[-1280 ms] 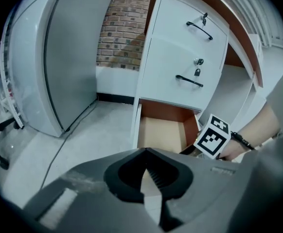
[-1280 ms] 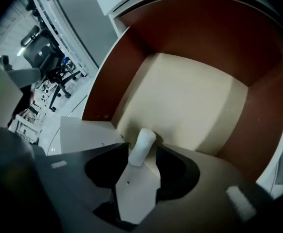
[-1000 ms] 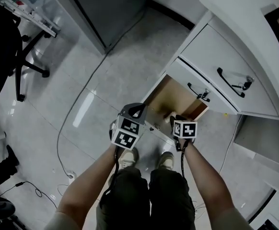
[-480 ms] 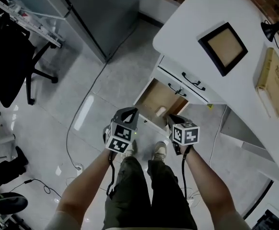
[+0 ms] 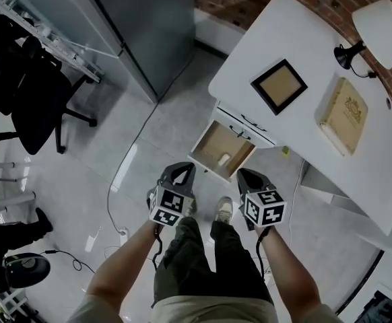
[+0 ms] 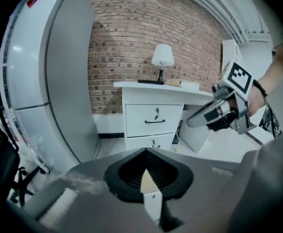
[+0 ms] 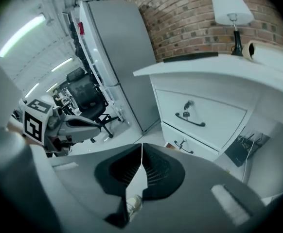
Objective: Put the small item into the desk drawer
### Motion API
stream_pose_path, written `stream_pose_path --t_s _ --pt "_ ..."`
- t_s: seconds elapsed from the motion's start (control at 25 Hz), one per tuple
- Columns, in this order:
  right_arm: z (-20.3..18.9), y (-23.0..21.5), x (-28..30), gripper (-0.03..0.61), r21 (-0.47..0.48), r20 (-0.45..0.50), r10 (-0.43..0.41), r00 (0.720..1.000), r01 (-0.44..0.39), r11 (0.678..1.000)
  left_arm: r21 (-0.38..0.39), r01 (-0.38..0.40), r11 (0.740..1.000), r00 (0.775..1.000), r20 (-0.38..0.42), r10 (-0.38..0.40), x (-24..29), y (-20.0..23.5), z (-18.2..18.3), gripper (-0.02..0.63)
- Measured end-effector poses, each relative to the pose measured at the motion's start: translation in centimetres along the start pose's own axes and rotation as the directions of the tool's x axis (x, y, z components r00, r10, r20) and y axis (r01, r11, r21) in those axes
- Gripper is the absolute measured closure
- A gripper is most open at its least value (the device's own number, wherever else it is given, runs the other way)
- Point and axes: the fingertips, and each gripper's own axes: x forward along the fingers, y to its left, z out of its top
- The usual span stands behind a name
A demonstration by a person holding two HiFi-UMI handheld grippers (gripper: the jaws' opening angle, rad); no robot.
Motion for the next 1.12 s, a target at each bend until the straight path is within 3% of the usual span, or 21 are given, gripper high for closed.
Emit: stream_pose_path --t_s 0.28,0.52,0.68,0.92,1.12 --pt "5.4 4.3 -7.6 0.574 -0.049 0.11 0.033 0.993 -0.028 0.998 0.034 -0.037 0.999 0.997 0.074 0.035 -6.9 -0.2 7.5 0.611" --pt "11.7 7.6 -14.2 0.574 -0.105 0.224 0.083 0.971 -0.061 0.993 0.043 -0.096 0.994 0.986 0.141 0.089 -13.0 -0.2 14.5 0.611" --pt "16.2 10.3 -18.8 0.574 -0.161 0.3 0.126 0.945 -0.08 0.984 0.063 -0.118 0.991 0.975 0.195 0.104 -17.0 -0.6 19.1 0.611" --pt "22.0 13.8 -25.8 0.574 -0.242 0.398 0.19 0.897 -0.097 0.965 0.175 -0.127 0.976 0.956 0.283 0.074 -21.8 -2.6 25.6 0.611" --pt "25.0 17.8 -30.6 0.575 -0.32 0.462 0.249 0.851 -0.102 0.942 0.152 -0.136 0.979 0.924 0.376 0.07 -26.4 -3.5 30.6 0.611"
